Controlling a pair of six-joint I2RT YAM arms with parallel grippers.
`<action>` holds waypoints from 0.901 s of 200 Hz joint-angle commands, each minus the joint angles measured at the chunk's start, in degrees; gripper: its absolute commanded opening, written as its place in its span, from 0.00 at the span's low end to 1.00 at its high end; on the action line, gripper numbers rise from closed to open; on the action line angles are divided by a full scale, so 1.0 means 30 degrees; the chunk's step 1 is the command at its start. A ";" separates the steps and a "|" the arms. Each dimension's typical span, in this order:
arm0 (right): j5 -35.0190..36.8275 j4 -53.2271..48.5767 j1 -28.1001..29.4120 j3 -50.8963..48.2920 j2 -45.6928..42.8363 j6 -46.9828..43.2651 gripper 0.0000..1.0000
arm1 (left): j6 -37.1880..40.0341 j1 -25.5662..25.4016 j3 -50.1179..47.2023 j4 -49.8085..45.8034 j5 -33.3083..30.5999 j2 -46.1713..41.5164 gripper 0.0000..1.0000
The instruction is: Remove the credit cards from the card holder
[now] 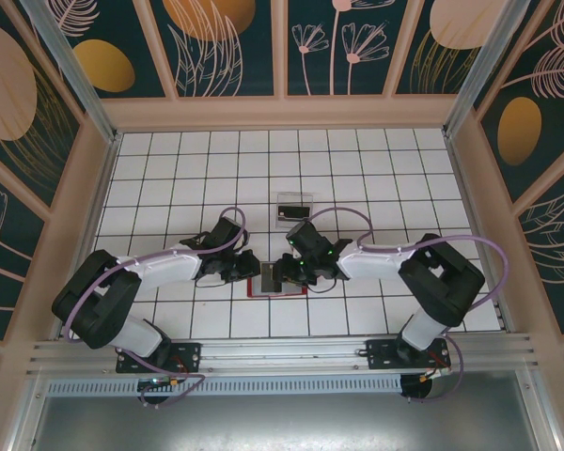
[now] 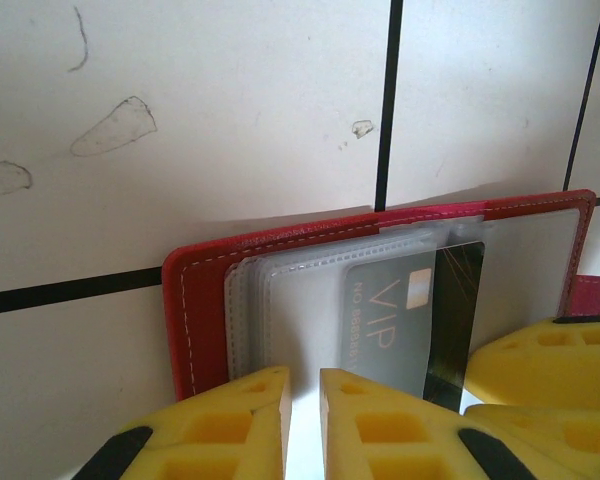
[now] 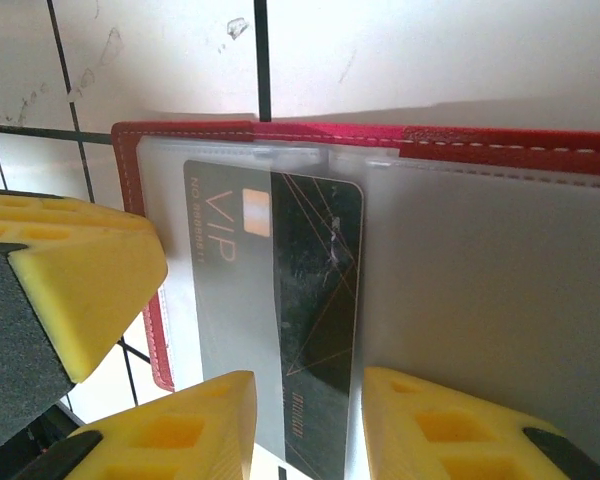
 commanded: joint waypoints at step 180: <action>-0.0261 0.0560 -0.0221 -0.0460 0.0382 0.0273 0.10 | 0.0615 -0.0136 0.0443 -0.0958 -0.0116 0.0829 0.14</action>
